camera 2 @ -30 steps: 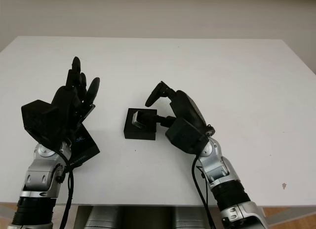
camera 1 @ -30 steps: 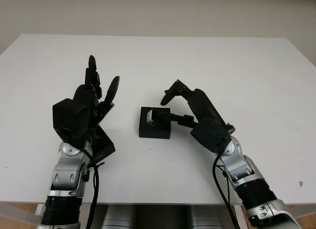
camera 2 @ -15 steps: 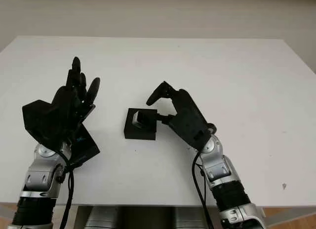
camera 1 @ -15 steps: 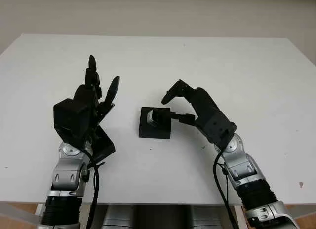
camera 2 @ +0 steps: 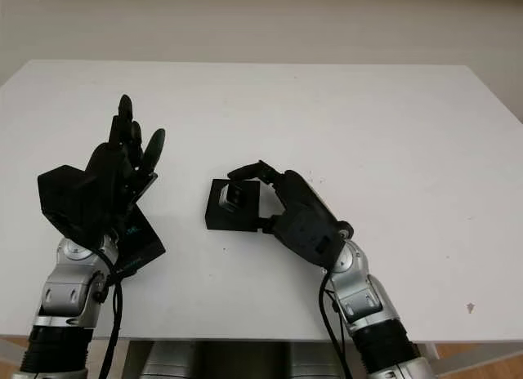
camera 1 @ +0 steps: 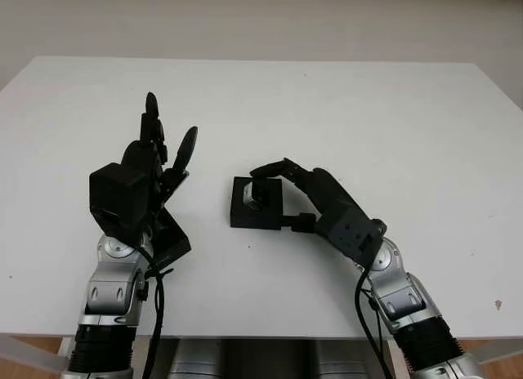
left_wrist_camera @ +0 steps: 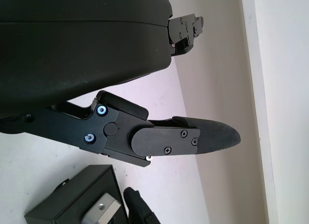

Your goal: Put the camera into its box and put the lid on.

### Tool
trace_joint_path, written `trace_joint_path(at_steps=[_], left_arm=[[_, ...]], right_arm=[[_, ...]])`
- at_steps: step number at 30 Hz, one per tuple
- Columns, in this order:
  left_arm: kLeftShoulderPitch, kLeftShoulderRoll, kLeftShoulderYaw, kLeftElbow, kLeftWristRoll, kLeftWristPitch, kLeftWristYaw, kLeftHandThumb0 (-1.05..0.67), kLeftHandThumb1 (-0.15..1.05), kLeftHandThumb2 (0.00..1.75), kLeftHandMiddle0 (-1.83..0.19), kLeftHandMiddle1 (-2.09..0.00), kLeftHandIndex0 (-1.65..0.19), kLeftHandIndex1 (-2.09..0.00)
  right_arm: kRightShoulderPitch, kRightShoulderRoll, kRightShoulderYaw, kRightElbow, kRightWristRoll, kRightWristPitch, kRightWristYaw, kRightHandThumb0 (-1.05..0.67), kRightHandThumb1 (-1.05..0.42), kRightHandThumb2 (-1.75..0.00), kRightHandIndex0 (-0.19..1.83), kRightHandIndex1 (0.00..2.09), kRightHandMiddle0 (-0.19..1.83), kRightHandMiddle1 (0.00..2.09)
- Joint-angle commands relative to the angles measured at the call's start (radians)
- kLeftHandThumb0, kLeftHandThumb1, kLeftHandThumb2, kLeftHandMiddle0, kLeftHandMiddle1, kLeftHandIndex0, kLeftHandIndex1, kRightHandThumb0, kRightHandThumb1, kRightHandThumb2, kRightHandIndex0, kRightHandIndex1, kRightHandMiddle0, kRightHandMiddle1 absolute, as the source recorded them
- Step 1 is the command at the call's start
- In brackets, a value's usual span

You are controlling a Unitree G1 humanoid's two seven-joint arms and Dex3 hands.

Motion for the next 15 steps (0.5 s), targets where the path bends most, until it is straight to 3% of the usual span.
trace_joint_path(at_steps=[1,6,15], left_arm=[[-0.007,0.003,0.003,0.003,-0.001,-0.011,-0.001,-0.72,1.05,0.41,0.19,0.0,0.19,0.0],[-0.004,0.002,0.001,-0.002,0.005,0.0,0.005,-0.72,1.05,0.41,0.19,0.0,0.19,0.0],[0.001,0.003,-0.002,-0.003,0.018,-0.006,0.006,-0.71,1.05,0.42,0.19,0.0,0.19,0.0]], right_arm=[[-0.004,0.003,0.005,0.008,-0.009,-0.015,-0.012,-0.66,-0.87,-0.06,0.24,0.13,0.31,0.67],[-0.023,0.016,0.019,0.048,-0.052,-0.024,-0.066,-0.65,-0.87,-0.06,0.28,0.14,0.33,0.71],[-0.04,0.032,0.022,0.067,-0.065,-0.019,-0.099,-0.56,-0.9,-0.06,0.35,0.13,0.3,1.0]])
